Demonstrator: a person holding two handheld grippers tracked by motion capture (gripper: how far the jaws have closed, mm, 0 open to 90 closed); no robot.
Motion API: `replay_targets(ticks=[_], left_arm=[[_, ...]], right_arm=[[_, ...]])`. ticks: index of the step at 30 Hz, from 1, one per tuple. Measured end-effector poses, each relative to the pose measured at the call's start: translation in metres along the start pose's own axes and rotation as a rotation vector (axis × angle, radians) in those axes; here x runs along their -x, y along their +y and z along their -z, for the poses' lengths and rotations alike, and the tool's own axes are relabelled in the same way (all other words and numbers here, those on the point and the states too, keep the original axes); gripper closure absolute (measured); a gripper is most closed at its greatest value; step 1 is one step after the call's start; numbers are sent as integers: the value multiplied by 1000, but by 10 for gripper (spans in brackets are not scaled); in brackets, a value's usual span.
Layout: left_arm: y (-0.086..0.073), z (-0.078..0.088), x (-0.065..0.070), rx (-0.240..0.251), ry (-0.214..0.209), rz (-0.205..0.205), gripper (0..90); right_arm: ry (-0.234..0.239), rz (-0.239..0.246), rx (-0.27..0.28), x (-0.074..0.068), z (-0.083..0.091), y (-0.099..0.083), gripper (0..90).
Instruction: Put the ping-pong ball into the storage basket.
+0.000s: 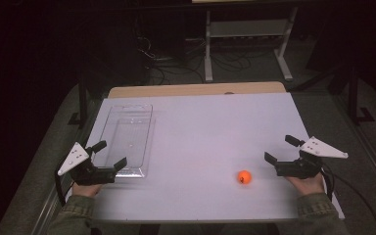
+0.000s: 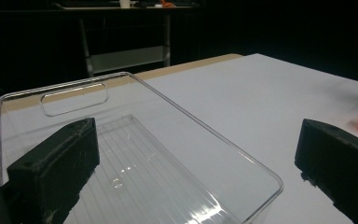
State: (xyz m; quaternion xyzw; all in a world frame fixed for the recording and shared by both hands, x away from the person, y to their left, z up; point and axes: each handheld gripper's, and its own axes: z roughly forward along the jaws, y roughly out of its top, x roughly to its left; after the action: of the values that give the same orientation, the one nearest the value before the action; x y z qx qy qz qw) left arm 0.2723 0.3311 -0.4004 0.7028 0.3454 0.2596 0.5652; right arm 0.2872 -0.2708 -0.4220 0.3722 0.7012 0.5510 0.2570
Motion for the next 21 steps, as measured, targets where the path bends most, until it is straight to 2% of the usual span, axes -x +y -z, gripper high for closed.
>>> replay_targets(ticks=[4, 12, 16, 21], left_arm=[[0, 0, 0, 6, 0, 3, 0], [0, -3, 0, -12, -5, -7, 0], [4, -1, 2, -25, 6, -34, 0], [9, -1, 5, -23, -1, -45, 0]], right_arm=[[2, 2, 4, -1, 1, 0, 0], [5, 3, 1, -1, 0, 0, 0], [2, 6, 0, -1, 1, 0, 0], [-6, 0, -1, -2, 3, -1, 0]])
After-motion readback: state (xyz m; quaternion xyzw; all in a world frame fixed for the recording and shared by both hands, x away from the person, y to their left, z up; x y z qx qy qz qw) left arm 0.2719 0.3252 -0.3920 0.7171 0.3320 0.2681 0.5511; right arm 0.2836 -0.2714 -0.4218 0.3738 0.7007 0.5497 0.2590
